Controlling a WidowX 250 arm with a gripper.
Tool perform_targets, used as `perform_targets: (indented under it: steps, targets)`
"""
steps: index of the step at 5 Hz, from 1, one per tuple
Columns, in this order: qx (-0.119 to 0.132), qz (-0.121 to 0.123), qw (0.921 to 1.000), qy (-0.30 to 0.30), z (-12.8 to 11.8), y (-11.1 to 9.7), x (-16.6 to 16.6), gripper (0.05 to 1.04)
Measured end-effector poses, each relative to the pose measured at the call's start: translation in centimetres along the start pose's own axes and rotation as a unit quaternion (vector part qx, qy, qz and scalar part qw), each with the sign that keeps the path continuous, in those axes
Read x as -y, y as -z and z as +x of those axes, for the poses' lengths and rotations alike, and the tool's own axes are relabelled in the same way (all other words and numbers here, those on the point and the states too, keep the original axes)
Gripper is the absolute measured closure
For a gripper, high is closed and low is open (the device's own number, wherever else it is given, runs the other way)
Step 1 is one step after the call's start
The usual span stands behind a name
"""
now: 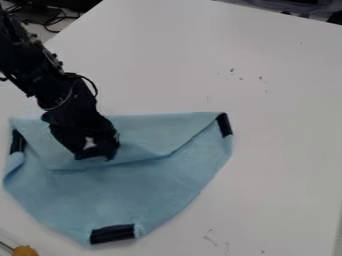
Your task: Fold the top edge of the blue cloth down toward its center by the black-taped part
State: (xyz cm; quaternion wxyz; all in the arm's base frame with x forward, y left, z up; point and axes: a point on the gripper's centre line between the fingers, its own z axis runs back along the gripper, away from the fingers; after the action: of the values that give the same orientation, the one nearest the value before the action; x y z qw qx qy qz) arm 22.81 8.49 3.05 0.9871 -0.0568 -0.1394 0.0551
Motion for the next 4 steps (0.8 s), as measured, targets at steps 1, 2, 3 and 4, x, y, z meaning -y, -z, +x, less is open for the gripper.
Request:
perform_targets:
  steps: [1, 2, 3, 4]
  targets:
    - [-0.010, 0.018, 0.9998, -0.005, -1.0, -1.4, 0.4, 0.079]
    - [-0.022, 0.041, 0.9989, 0.003, -1.4, -2.5, 1.0, 0.083]
    - [-0.040, 0.051, 0.9973, 0.035, -0.6, -2.9, 1.1, 0.083]
    - [-0.045, 0.067, 0.9953, 0.053, 0.4, -3.3, 1.5, 0.083]
